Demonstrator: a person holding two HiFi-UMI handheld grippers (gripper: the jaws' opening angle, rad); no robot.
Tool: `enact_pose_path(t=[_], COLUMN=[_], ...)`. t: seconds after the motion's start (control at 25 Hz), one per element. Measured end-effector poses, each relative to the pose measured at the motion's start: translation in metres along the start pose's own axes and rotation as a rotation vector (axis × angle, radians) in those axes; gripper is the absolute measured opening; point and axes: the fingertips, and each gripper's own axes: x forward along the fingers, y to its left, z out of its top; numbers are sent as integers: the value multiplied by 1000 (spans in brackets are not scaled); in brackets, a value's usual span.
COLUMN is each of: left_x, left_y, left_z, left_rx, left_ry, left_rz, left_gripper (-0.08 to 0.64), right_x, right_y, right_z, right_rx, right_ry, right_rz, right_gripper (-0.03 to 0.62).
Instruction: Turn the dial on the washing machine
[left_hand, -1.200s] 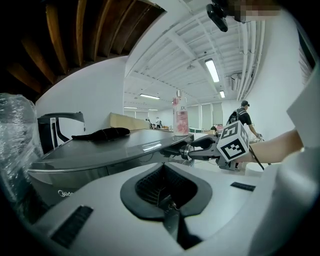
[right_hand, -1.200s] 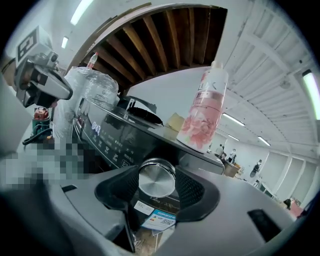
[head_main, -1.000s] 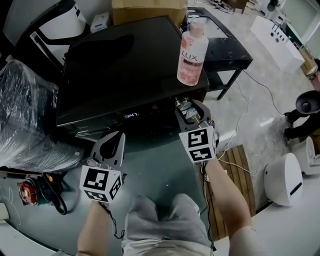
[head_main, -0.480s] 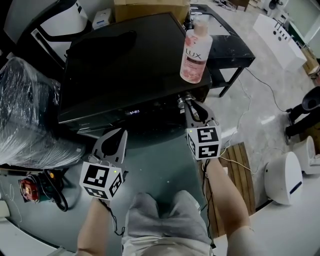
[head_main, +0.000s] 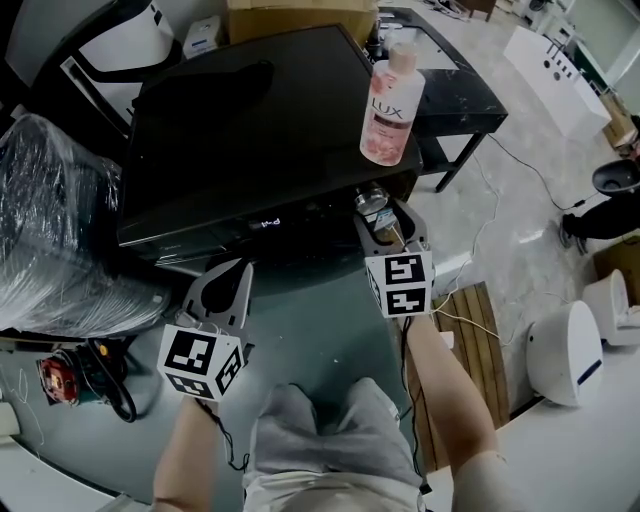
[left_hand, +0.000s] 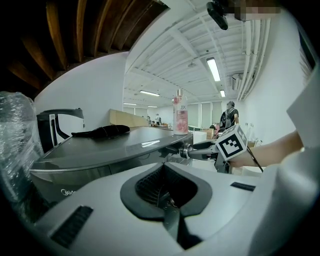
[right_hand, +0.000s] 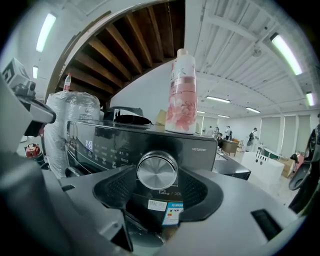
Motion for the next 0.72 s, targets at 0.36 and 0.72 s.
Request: enact_pose_path(t=[0.36, 0.72], left_x=[-3, -5], left_y=[5, 17], left_z=[2, 3], left_rx=[-10, -2], left_ry=[13, 18], left_rz=[2, 31], left_gripper=[20, 20], right_x=[11, 10], right_y=[0, -8], right_z=[7, 5], right_rx=[38, 401], right_ry=[26, -44], right_rz=[-4, 57], right_gripper=[292, 291])
